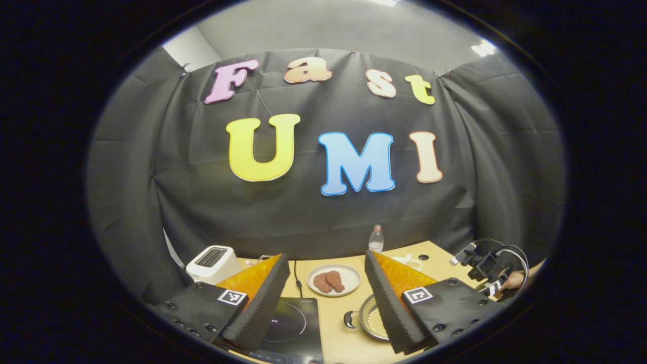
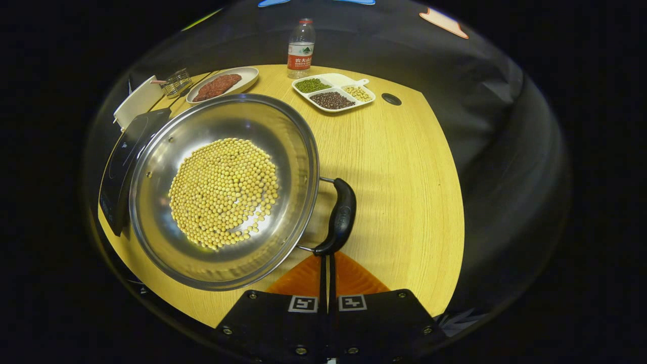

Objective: First push the handle of the pot to place it horizontally, then grasp the pot with both hands and set it on the induction cooktop.

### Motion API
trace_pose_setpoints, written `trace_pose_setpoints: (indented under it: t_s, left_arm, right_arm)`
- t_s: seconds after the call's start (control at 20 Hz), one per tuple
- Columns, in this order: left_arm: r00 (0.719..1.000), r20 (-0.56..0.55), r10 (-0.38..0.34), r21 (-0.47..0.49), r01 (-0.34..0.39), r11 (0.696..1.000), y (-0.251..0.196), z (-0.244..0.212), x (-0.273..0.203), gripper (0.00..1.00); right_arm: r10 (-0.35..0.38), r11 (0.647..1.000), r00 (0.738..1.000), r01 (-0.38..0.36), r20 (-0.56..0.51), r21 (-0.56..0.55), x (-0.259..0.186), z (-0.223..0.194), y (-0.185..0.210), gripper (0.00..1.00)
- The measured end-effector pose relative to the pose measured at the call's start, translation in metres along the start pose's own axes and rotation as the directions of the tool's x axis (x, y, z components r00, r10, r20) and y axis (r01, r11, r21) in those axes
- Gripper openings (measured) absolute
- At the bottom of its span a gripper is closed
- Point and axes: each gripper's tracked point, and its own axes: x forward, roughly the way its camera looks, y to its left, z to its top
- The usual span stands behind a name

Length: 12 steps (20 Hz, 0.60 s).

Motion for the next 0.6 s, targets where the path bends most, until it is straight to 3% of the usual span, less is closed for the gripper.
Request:
trace_pose_setpoints:
  t_s: [0.45, 0.6]
  left_arm:
    - [1.000, -0.023, -0.016, -0.009, 0.015, 1.000, -0.005, -0.011, 0.011, 0.99]
    - [0.999, -0.039, -0.028, -0.026, 0.027, 0.999, -0.010, -0.022, 0.016, 0.97]
  right_arm:
    - [-0.020, 0.999, 0.999, 0.019, 0.041, 0.035, -0.007, 0.010, -0.007, 0.01]
    - [0.036, 0.993, 0.994, -0.047, 0.098, 0.105, -0.028, 0.014, 0.004, 0.01]
